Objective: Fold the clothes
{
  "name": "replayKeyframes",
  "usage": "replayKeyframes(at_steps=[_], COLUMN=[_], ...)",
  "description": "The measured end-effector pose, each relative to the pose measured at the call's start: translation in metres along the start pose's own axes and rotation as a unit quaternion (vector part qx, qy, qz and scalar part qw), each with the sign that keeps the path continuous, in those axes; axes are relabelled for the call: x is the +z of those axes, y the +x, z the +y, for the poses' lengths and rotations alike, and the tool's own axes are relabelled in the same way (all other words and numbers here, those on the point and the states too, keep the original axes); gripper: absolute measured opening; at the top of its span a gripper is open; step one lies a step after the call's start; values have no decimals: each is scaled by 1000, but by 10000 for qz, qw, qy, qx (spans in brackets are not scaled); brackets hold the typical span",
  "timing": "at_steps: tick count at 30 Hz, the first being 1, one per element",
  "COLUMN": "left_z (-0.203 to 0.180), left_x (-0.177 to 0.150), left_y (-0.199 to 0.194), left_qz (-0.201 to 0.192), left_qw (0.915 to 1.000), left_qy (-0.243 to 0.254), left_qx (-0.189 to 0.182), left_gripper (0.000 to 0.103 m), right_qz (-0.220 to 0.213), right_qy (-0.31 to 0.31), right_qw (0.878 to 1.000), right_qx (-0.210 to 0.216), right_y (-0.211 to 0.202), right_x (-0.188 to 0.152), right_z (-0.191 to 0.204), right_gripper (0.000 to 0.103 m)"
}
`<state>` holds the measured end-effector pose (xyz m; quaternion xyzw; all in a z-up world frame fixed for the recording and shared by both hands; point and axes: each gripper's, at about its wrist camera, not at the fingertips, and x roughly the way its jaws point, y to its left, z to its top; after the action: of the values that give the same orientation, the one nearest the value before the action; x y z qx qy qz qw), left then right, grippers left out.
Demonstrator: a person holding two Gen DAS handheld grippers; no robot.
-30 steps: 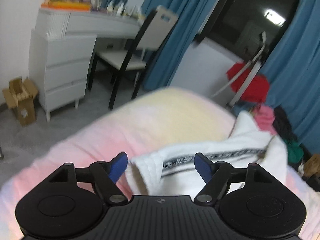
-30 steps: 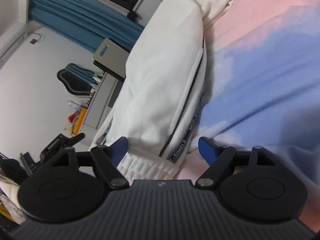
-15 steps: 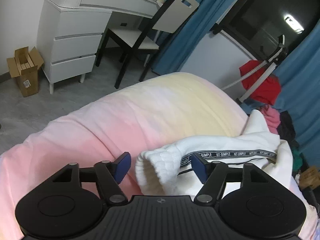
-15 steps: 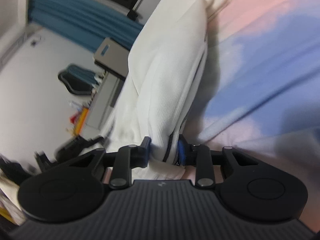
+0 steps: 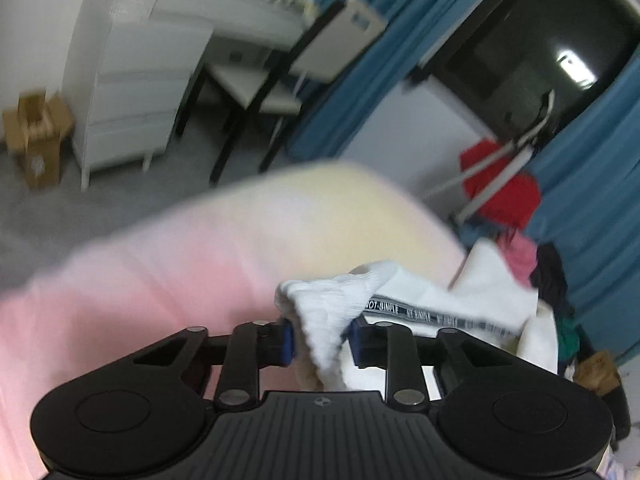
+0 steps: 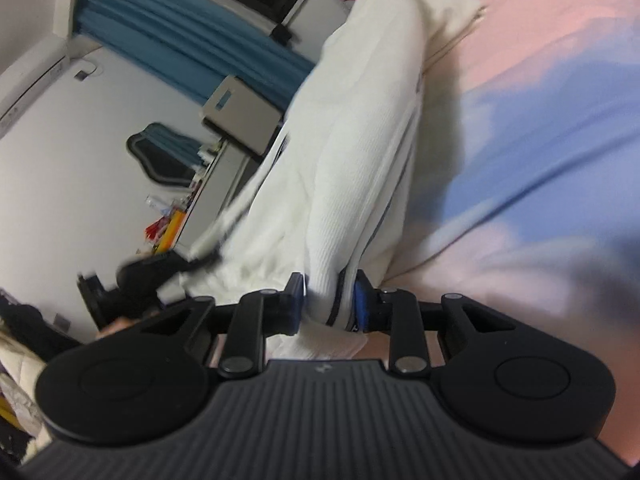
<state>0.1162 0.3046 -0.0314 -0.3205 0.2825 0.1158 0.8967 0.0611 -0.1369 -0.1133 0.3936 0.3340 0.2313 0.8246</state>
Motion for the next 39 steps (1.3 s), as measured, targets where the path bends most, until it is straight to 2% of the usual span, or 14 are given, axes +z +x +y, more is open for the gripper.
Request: replayKeyframes(at_steps=[3, 7, 10, 12, 14, 18, 20, 22, 24, 26, 27, 28, 35, 39], left_z=[-3, -4, -11, -12, -7, 9, 16, 21, 23, 21, 19, 14, -34, -74], left_x=[36, 94, 129, 139, 141, 126, 119, 114, 113, 110, 108, 104, 49, 2], left_y=[-4, 7, 28, 50, 79, 119, 125, 125, 117, 102, 94, 83, 13, -27], left_qz=[-313, -477, -674, -653, -539, -374, -340, -312, -349, -439, -505, -581, -696, -717], left_qw=[9993, 9977, 9902, 9826, 9800, 9806, 9811, 9800, 9800, 9790, 9770, 9746, 9696, 9696], left_qy=[185, 341, 869, 1255, 1373, 1340, 1319, 1367, 1374, 1397, 1456, 1548, 2075, 2288], left_qx=[13, 353, 862, 1200, 1337, 1380, 1375, 1413, 1396, 1416, 1473, 1508, 1094, 489], left_gripper=[19, 19, 19, 20, 20, 23, 25, 32, 56, 73, 81, 83, 88, 90], right_qz=[122, 381, 625, 787, 913, 1073, 1122, 1193, 1253, 1402, 1431, 1398, 850, 145], right_qy=[-258, -198, -114, 19, 81, -5, -112, -355, -540, -598, -623, -711, -1746, -2467], right_qw=[9994, 9968, 9934, 9911, 9903, 9908, 9902, 9895, 9884, 9861, 9854, 9857, 9810, 9678], right_qx=[212, 673, 956, 1070, 1043, 828, 822, 730, 673, 656, 676, 609, 19, -481], right_y=[19, 67, 115, 145, 173, 196, 195, 193, 191, 192, 188, 181, 104, 43], right_x=[-16, -40, -61, -75, -84, -89, -85, -83, -82, -79, -76, -76, -60, -38], right_z=[31, 69, 91, 100, 104, 102, 103, 109, 116, 124, 126, 129, 145, 157], right_gripper=[28, 27, 26, 26, 26, 27, 27, 29, 36, 62, 70, 82, 82, 81])
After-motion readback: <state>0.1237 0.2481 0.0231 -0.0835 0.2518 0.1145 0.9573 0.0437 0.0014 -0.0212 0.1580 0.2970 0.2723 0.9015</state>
